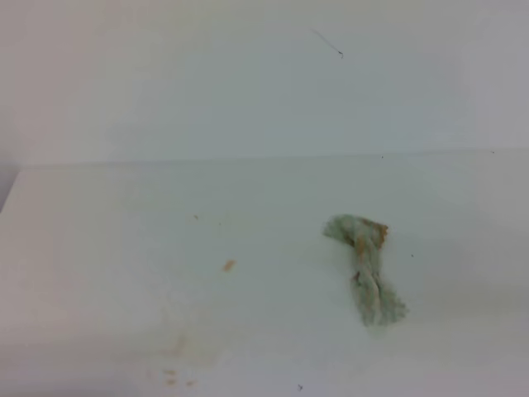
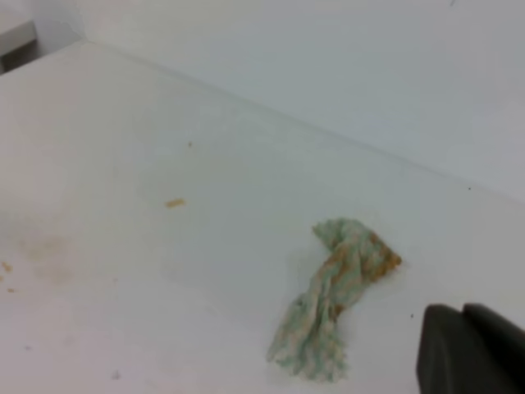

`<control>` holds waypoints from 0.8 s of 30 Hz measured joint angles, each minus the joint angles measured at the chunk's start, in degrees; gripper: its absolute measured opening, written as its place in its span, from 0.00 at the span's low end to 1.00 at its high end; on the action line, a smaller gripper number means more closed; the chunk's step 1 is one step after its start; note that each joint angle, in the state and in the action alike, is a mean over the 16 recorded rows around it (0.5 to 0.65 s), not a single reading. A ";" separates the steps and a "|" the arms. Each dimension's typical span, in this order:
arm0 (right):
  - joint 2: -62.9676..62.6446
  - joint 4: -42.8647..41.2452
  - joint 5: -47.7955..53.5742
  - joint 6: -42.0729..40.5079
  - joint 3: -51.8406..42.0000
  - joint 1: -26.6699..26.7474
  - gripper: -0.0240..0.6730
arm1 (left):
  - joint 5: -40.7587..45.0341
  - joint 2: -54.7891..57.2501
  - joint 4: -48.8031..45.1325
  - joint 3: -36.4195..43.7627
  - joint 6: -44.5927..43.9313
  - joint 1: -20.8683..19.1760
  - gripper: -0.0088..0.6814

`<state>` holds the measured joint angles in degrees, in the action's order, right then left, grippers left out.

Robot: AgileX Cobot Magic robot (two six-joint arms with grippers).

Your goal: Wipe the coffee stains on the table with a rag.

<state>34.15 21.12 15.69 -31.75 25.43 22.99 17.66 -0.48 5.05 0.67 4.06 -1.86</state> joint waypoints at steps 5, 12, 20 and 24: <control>-0.44 -0.27 0.77 -0.50 -0.01 0.07 0.04 | 0.29 0.48 0.04 -0.67 0.00 -0.03 0.01; -4.77 -1.03 -0.77 -1.90 -0.27 -3.06 0.03 | 0.12 0.19 0.03 -0.27 0.00 -0.01 0.01; -15.01 -0.74 -3.98 -0.31 -4.95 -14.93 0.03 | 0.00 0.00 0.03 0.00 0.00 0.00 0.01; -21.72 0.02 -4.60 1.73 -10.01 -22.56 0.03 | 0.00 0.00 0.03 0.00 0.00 0.00 0.01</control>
<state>12.43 21.14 11.09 -30.03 15.42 0.43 17.66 -0.48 5.08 0.67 4.06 -1.86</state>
